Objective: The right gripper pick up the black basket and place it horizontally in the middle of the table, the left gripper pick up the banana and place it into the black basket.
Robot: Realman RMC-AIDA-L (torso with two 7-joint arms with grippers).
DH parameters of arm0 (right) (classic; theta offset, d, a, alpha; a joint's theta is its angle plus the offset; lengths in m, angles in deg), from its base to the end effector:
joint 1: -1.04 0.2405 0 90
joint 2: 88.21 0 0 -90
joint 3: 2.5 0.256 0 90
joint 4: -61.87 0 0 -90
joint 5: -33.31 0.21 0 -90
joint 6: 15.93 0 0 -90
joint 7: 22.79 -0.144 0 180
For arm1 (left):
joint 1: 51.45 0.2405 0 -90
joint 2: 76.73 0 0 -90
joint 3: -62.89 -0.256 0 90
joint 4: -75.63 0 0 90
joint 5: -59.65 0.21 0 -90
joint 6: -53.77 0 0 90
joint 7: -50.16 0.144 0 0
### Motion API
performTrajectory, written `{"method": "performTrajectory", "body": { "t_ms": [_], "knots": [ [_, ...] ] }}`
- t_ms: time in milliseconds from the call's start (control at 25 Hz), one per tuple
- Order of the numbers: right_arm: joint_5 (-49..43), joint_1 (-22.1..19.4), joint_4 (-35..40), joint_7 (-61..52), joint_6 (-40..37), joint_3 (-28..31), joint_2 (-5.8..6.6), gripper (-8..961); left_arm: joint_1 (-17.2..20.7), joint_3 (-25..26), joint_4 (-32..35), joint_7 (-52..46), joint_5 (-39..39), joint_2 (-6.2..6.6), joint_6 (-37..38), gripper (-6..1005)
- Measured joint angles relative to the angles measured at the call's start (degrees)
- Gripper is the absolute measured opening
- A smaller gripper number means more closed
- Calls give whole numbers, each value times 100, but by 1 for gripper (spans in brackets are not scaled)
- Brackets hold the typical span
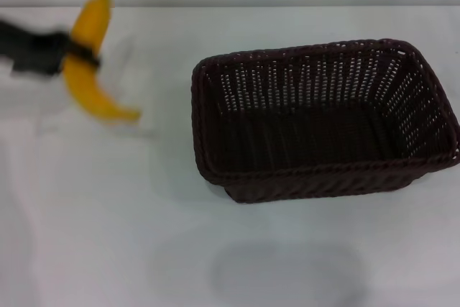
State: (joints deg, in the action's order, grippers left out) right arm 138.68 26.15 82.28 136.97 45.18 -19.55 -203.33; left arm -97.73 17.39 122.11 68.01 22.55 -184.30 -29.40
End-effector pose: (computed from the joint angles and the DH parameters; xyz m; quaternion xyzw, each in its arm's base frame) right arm 0.3834 0.3498 0.1048 -0.7096 0.1430 0.1626 0.6706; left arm -0.2379 0.4251 0.0900 -0.7269 -0.6540 -0.0410 0.2056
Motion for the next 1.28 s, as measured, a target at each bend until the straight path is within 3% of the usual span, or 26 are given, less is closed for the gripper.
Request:
{"method": "performTrajectory", "body": {
  "t_ms": [40,80,280,520,720,880,1080,1280],
  "knots": [
    [2,0,5,-4,14,1,0,873,0,0,0,0,0,0,0,516],
    [2,2,10,-5,35,0,-1,873,-96,13,480,270,-1035,70,-479,516],
    [22,23,15,9,151,0,-9,873,-514,-75,622,436,-1656,29,-894,517],
    [26,27,5,12,236,0,-11,873,-1346,-1031,-119,697,-1665,-211,-931,517],
    [14,17,-13,15,309,1,-11,873,-1764,-1174,-390,1412,-1673,-613,-815,518],
    [19,-67,-8,-2,524,0,-1,872,-1689,-1123,-119,1616,-1744,-811,-502,555],
    [30,-120,-76,-153,647,-60,89,872,-1422,-1034,-18,1899,-1966,-821,-86,647],
    [94,-204,-91,-538,797,-78,131,872,-666,-1014,427,3007,-2838,-848,384,750]
  ]
}}
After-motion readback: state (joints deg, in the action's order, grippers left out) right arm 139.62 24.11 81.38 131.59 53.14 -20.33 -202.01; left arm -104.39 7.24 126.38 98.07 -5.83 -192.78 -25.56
